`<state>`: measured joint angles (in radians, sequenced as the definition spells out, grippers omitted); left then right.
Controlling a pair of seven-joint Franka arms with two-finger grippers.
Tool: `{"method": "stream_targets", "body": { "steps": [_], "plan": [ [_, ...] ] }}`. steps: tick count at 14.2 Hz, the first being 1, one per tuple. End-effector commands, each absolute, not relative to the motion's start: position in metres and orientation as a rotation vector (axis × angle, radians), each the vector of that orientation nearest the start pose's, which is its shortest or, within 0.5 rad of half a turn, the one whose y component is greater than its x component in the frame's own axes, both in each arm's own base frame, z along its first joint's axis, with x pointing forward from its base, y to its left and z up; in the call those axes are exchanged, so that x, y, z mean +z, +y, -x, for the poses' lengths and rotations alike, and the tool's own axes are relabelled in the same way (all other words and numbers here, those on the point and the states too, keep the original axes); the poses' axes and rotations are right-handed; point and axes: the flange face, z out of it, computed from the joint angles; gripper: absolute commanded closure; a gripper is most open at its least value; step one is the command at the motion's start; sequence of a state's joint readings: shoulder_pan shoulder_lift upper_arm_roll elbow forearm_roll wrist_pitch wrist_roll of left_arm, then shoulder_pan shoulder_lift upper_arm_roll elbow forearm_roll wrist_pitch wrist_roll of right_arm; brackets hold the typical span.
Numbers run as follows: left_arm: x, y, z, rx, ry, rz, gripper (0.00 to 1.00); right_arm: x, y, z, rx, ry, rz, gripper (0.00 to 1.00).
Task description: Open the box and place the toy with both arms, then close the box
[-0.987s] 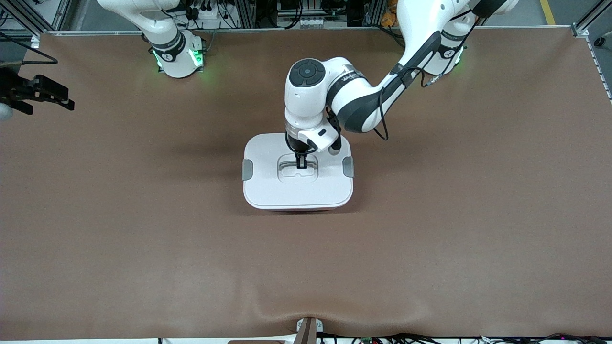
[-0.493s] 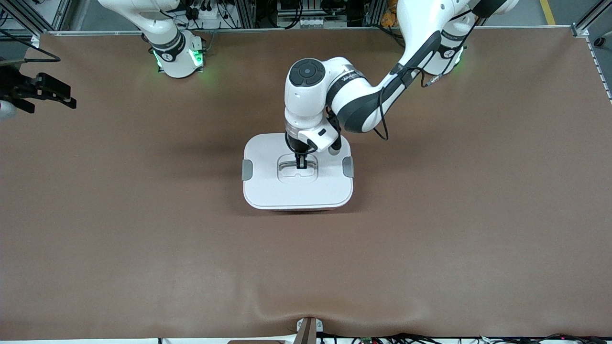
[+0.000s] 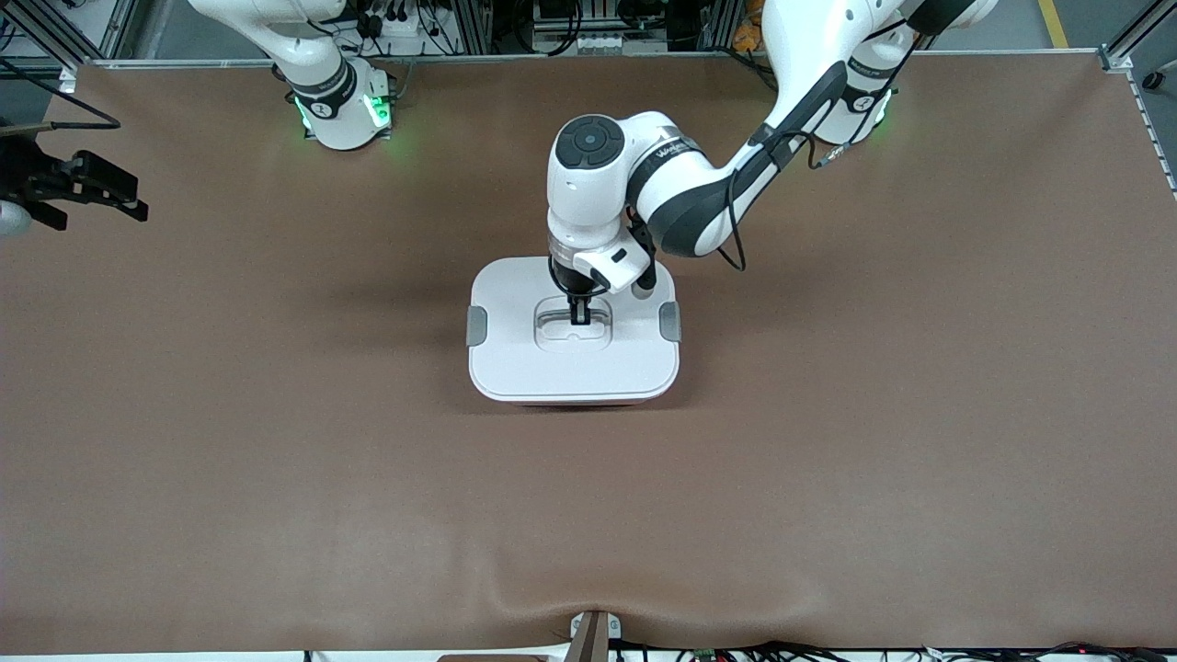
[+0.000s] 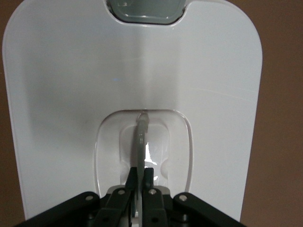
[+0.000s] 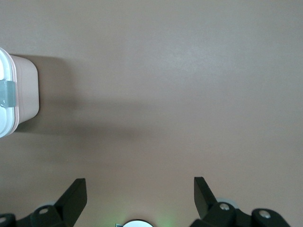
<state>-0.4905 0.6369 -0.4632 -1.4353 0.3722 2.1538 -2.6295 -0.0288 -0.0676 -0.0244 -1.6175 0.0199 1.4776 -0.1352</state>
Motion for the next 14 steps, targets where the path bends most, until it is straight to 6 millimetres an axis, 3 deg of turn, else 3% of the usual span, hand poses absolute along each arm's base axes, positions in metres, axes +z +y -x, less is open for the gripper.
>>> {"method": "stream_targets", "body": {
  "steps": [1,6,9,12,14],
  "plan": [
    [0.36,-0.551,-0.481,0.072,2.128,-2.079,1.0,0.627,-0.032,-0.526,0.104,-0.078,3.109,0.0],
    [0.354,-0.551,-0.482,0.071,2.131,-2.086,1.0,0.621,-0.032,-0.535,0.09,-0.009,3.108,0.0],
    [0.349,-0.551,-0.482,0.068,2.136,-2.091,1.0,0.64,-0.033,-0.538,0.034,0.029,3.093,0.0],
    [0.348,-0.551,-0.483,0.072,2.134,-2.092,1.0,0.635,-0.037,-0.537,0.082,0.026,3.084,0.0],
    [0.35,-0.551,-0.483,0.07,2.134,-2.088,1.0,0.628,-0.032,-0.548,0.077,0.014,3.067,0.0]
  ]
}}
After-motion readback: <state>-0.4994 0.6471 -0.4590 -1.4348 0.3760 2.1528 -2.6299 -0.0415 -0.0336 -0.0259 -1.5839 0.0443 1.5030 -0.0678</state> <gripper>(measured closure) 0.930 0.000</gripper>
